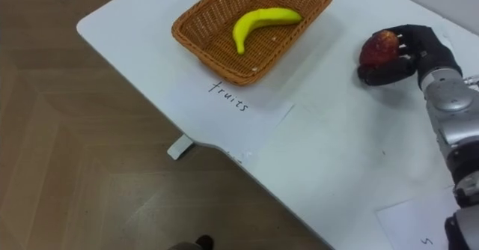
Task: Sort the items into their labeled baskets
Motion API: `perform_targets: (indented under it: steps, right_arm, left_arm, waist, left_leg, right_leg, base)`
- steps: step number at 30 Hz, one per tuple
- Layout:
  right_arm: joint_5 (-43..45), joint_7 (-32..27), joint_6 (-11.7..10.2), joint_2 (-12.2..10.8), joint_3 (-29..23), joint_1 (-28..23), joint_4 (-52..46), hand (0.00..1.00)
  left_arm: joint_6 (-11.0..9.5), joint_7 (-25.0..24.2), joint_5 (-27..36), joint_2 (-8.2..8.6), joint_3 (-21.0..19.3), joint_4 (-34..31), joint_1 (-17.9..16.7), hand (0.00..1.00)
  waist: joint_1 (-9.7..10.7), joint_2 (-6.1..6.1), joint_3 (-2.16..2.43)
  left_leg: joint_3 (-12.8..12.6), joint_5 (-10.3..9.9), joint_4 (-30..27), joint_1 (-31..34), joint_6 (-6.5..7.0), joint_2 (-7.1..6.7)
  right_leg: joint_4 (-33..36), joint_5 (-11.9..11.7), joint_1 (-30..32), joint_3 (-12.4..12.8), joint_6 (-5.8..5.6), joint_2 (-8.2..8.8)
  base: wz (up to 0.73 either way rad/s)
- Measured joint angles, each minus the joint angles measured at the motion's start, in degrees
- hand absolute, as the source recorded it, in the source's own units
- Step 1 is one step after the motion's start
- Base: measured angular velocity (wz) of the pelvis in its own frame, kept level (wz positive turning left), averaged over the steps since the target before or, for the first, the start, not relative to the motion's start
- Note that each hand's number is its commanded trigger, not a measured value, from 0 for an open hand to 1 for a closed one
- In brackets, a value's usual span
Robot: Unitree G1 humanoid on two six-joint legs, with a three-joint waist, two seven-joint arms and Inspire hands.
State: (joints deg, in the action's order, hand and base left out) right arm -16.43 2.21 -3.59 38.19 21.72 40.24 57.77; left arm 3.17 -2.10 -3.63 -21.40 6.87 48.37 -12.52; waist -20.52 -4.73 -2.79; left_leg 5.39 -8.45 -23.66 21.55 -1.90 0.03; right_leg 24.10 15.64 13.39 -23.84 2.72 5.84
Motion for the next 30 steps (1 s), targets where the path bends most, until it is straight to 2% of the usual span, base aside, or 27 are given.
perform_targets:
  steps: [5, 8, 10, 11, 13, 14, 18, 20, 21, 24, 30]
  right_arm:
    - [-1.0, 2.7, 0.7, 0.1, 0.0, -1.8, -2.8, 1.0]
    - [-1.0, 5.0, 1.5, 0.2, -0.6, -3.9, -5.1, 1.0]
    - [-0.9, 7.0, 2.5, 0.2, -0.6, -5.0, -7.3, 1.0]
    - [-0.6, 7.3, 2.6, 0.2, -0.6, -5.6, -8.2, 1.0]
    - [1.5, 8.7, 3.4, 0.2, -0.6, -7.9, -12.9, 1.0]
    - [1.7, 9.0, 3.5, 0.2, -0.6, -8.5, -13.9, 1.0]
    - [5.4, 11.3, 4.3, 0.2, -1.5, -9.1, -21.3, 1.0]
    - [5.3, 11.3, 4.4, 0.2, -2.8, -9.4, -23.5, 1.0]
    - [5.3, 11.1, 4.6, 0.2, -3.4, -9.4, -24.1, 1.0]
    - [5.3, 11.1, 5.1, 0.2, -5.1, -10.1, -27.3, 1.0]
    - [5.6, 11.2, 5.4, 0.1, -5.7, -11.1, -28.8, 1.0]
  left_arm:
    - [-0.2, -0.2, -0.8, 0.04, -0.1, 0.0, -0.8, 0.0]
    - [-0.3, -0.7, -1.7, 0.38, -1.5, -0.3, -2.0, 0.0]
    - [-0.3, -1.0, -1.9, 0.5, -2.9, -0.6, -2.7, 0.0]
    - [-0.3, -1.1, -2.7, 0.57, -3.2, -0.6, -2.9, 0.0]
    - [-0.3, -1.4, -6.2, 1.04, -5.3, -1.4, -4.3, 0.0]
    - [-0.3, -1.4, -6.2, 1.17, -5.9, -1.4, -4.6, 0.0]
    - [-0.2, -2.1, -6.3, 2.7, -9.1, -1.1, -7.0, 0.0]
    - [0.0, -2.2, -7.6, 2.92, -9.1, -1.0, -8.4, 0.0]
    - [0.5, -2.3, -8.6, 2.92, -9.1, -1.0, -8.7, 0.0]
    - [1.1, -2.8, -9.7, 2.97, -9.1, -1.0, -9.7, 0.0]
    - [2.9, -4.9, -10.7, 2.97, -9.1, 0.2, -9.4, 0.0]
  waist:
    - [1.5, 0.11, 0.15]
    - [2.1, -0.01, 0.58]
    - [2.7, 0.1, 0.67]
    - [3.0, 0.14, 0.88]
    - [3.4, 0.1, 1.7]
    - [3.6, 0.06, 1.92]
    - [5.8, -0.02, 2.5]
    - [6.3, -0.36, 2.66]
    - [6.5, -0.8, 2.89]
    - [7.8, -1.21, 2.95]
    - [7.5, -0.61, 2.68]
  left_leg:
    - [-0.7, 0.0, 0.4, -1.8, 0.07, 0.09]
    - [-2.3, -0.2, 1.0, -3.8, 0.36, 0.14]
    - [-2.9, -0.3, 1.4, -5.3, 0.52, 0.17]
    - [-3.2, -0.3, 1.6, -5.8, 0.54, 0.18]
    - [-3.8, -0.3, 2.9, -8.5, 0.56, 0.07]
    - [-3.8, -0.3, 3.2, -9.3, 0.56, 0.0]
    - [-3.9, -0.3, 5.3, -14.9, 0.59, -0.76]
    - [-3.9, -0.4, 6.5, -17.3, 0.64, -1.08]
    - [-3.8, -0.4, 6.5, -18.3, 0.75, -1.2]
    - [-3.5, -0.8, 6.5, -19.9, 1.22, -1.44]
    - [-3.4, -2.0, 6.0, -22.3, 1.83, -1.72]
  right_leg:
    - [-1.7, -0.1, -2.7, -0.5, -0.2, -0.16]
    - [-2.4, 0.1, -4.8, -0.6, -0.53, 0.02]
    - [-2.8, 0.2, -6.3, -0.8, -0.72, 0.14]
    - [-3.1, 0.2, -6.8, -0.9, -0.79, 0.15]
    - [-4.0, 0.2, -9.3, -0.9, -1.05, 0.24]
    - [-4.4, 0.2, -10.2, -0.8, -1.14, 0.23]
    - [-5.1, 1.0, -14.8, -0.8, -1.89, 0.88]
    - [-5.6, 1.1, -16.9, -0.9, -2.19, 1.15]
    - [-6.1, 1.2, -18.2, -1.1, -2.29, 1.16]
    - [-7.3, 1.2, -20.7, -2.2, -2.73, 1.08]
    - [-7.5, 1.3, -23.5, -2.0, -3.62, 1.29]
  base:
    - [0.05]
    - [0.02]
    - [0.0]
    - [0.0]
    - [-0.02]
    - [0.0]
    - [0.03]
    - [0.0]
    - [0.09]
    - [0.15]
    - [0.02]
